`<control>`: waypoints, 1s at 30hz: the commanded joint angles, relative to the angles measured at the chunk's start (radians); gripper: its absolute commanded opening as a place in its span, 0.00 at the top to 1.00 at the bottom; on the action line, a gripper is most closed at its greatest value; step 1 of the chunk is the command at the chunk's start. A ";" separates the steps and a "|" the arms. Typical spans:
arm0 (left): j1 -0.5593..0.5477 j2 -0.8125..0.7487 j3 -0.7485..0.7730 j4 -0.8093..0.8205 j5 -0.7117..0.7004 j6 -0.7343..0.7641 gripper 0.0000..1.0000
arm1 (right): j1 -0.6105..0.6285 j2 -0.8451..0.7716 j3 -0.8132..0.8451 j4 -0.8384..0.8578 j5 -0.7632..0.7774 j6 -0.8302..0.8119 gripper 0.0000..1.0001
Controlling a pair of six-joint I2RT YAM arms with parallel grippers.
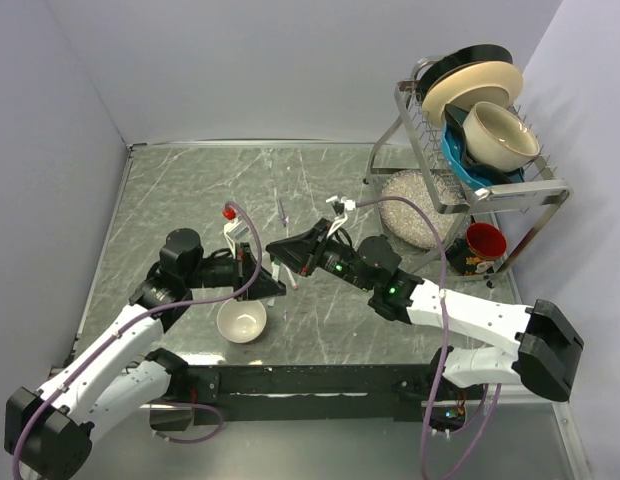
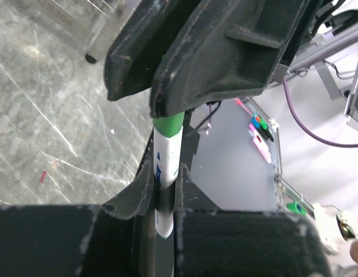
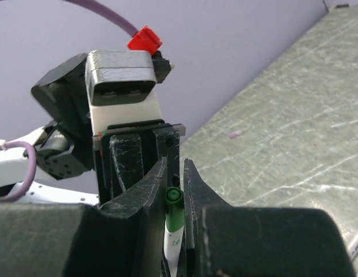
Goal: Insert the pens into the pen caps
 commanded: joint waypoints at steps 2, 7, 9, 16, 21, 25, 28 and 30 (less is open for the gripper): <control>0.048 -0.002 0.234 0.208 -0.347 0.052 0.99 | 0.178 -0.014 -0.135 -0.322 -0.433 0.059 1.00; 0.048 0.012 0.234 0.239 -0.357 0.042 0.99 | 0.194 0.036 -0.127 -0.222 -0.539 0.148 1.00; 0.048 0.027 0.234 0.234 -0.355 0.046 0.99 | 0.213 0.049 -0.118 -0.170 -0.562 0.176 1.00; 0.093 0.029 0.269 0.172 -0.360 0.094 0.99 | 0.239 0.081 -0.149 -0.134 -0.576 0.214 1.00; 0.159 0.036 0.296 0.150 -0.277 0.069 0.99 | 0.263 0.053 -0.138 -0.228 -0.515 0.176 1.00; 0.159 0.021 0.242 0.222 -0.239 0.009 0.99 | 0.259 0.047 -0.005 -0.410 -0.374 0.133 1.00; 0.159 0.009 0.214 0.199 -0.206 0.009 0.99 | 0.234 0.032 0.127 -0.536 -0.184 0.119 0.90; 0.159 -0.002 0.204 0.166 -0.211 0.023 0.99 | 0.234 0.018 0.231 -0.613 0.033 0.098 0.78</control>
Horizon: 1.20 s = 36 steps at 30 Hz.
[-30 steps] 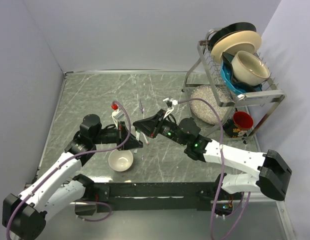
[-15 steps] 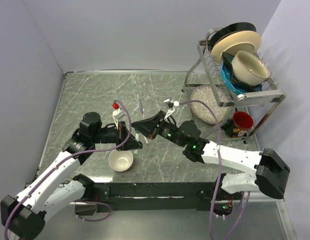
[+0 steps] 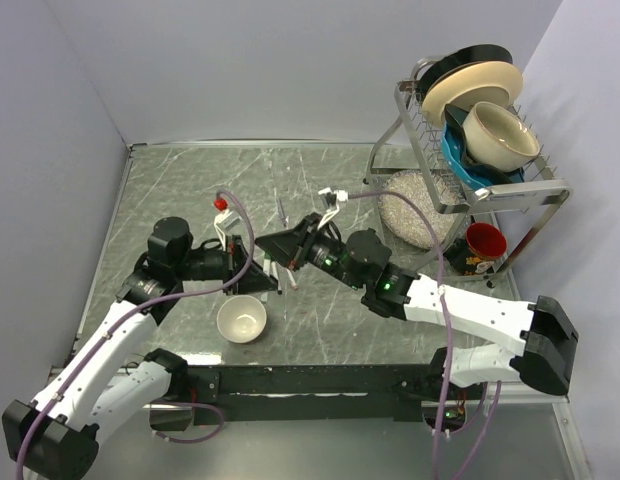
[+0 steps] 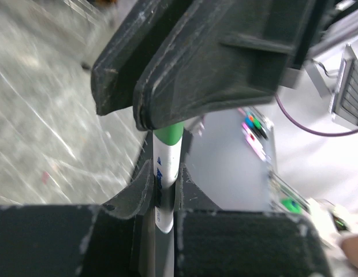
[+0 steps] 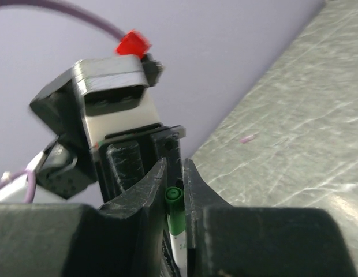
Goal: Insert the pens into the pen caps
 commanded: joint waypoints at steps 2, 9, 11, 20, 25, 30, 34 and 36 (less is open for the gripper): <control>0.082 -0.029 0.059 0.300 -0.340 -0.006 0.99 | 0.146 -0.042 0.134 -0.546 0.004 -0.002 0.74; 0.084 -0.097 0.006 0.109 -0.510 0.033 0.99 | 0.058 -0.192 0.183 -0.568 0.229 -0.038 0.35; 0.084 -0.097 -0.001 0.055 -0.562 0.030 0.99 | 0.055 -0.211 0.186 -0.591 0.264 -0.081 0.27; 0.084 0.188 0.079 -0.123 -0.833 -0.076 0.99 | -0.043 -0.193 0.110 -0.684 0.137 -0.078 0.00; 0.086 0.467 0.142 -0.128 -0.767 -0.116 0.99 | -0.051 -0.211 0.057 -0.674 0.134 -0.064 0.00; 0.086 0.612 0.160 -0.097 -0.767 -0.157 0.98 | -0.052 -0.242 0.039 -0.687 0.155 -0.073 0.00; 0.086 0.680 0.159 -0.103 -0.771 -0.166 0.92 | -0.054 -0.256 0.033 -0.700 0.175 -0.081 0.00; 0.081 0.690 0.151 -0.099 -0.765 -0.169 0.88 | -0.054 -0.256 0.027 -0.689 0.174 -0.081 0.00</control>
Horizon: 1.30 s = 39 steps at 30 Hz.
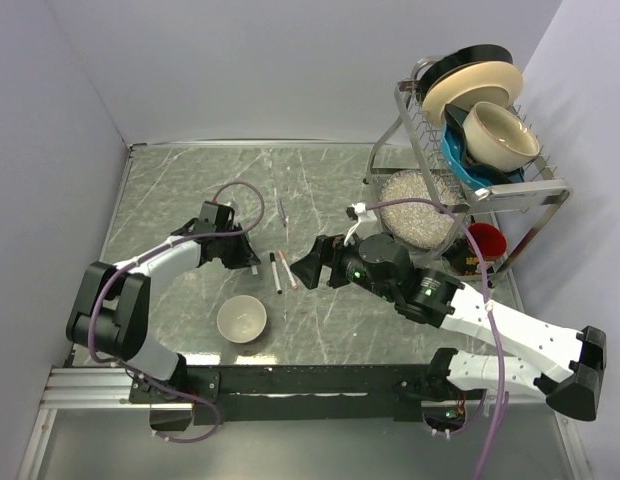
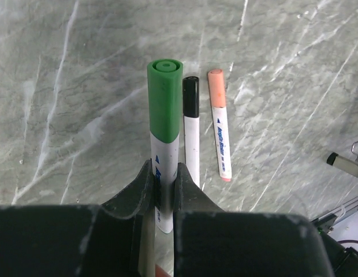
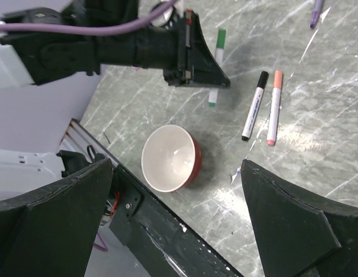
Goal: Insert the pens into the pen caps
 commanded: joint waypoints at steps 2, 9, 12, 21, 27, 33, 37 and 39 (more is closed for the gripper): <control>-0.010 0.017 0.038 0.008 -0.006 -0.025 0.81 | -0.006 -0.017 -0.007 0.022 0.018 -0.012 0.00; -0.038 0.029 -0.023 0.028 -0.002 -0.029 0.76 | -0.009 0.026 0.014 0.025 -0.001 -0.007 0.00; -0.048 0.038 -0.029 0.011 -0.017 -0.028 0.76 | -0.007 0.035 0.020 0.027 -0.011 -0.004 0.00; -0.048 -0.022 0.018 -0.064 -0.092 -0.017 0.64 | -0.006 0.027 0.023 0.028 -0.016 -0.004 0.00; -0.012 -0.022 0.191 -0.112 -0.161 0.011 0.43 | -0.008 0.021 0.007 0.028 -0.027 -0.017 0.00; 0.025 0.090 0.389 -0.047 -0.192 0.006 0.43 | -0.008 0.018 -0.009 0.028 -0.028 -0.026 0.00; 0.025 0.227 0.524 -0.018 -0.175 0.018 0.47 | -0.007 0.021 -0.015 0.042 -0.048 -0.020 0.00; 0.025 0.311 0.605 -0.024 -0.155 0.025 0.48 | -0.007 0.024 -0.012 0.037 -0.054 -0.021 0.01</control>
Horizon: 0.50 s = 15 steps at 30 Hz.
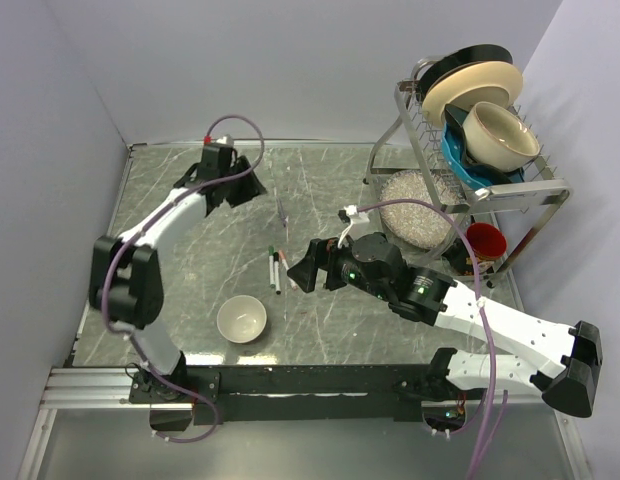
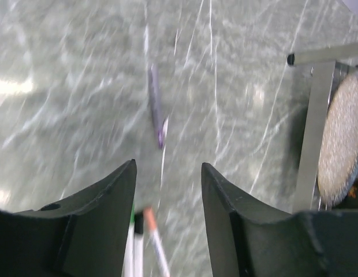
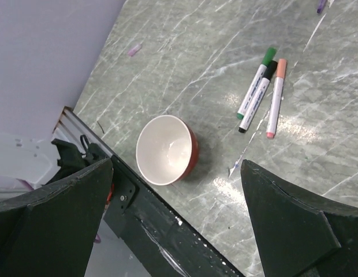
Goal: Insert the pens into the pen caps
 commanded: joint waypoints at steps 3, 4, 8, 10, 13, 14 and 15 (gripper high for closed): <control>-0.013 0.217 0.194 0.019 0.025 0.048 0.49 | -0.005 -0.008 -0.005 0.032 -0.020 -0.014 0.01; -0.020 0.240 0.240 0.004 0.002 0.054 0.48 | -0.005 -0.007 -0.003 0.032 -0.018 -0.020 0.01; -0.037 0.383 0.353 -0.052 -0.035 0.090 0.50 | -0.005 0.007 0.012 0.021 -0.012 -0.034 0.01; -0.048 0.414 0.392 -0.062 -0.048 0.096 0.50 | -0.005 0.015 0.025 0.013 -0.009 -0.041 0.01; -0.063 0.455 0.416 -0.059 -0.086 0.110 0.50 | -0.005 0.021 0.032 0.007 -0.011 -0.049 0.01; -0.068 0.475 0.421 -0.061 -0.100 0.117 0.50 | -0.005 0.022 0.032 0.010 -0.011 -0.049 0.02; -0.071 0.483 0.427 -0.065 -0.100 0.122 0.51 | -0.005 0.024 0.031 0.012 -0.011 -0.049 0.01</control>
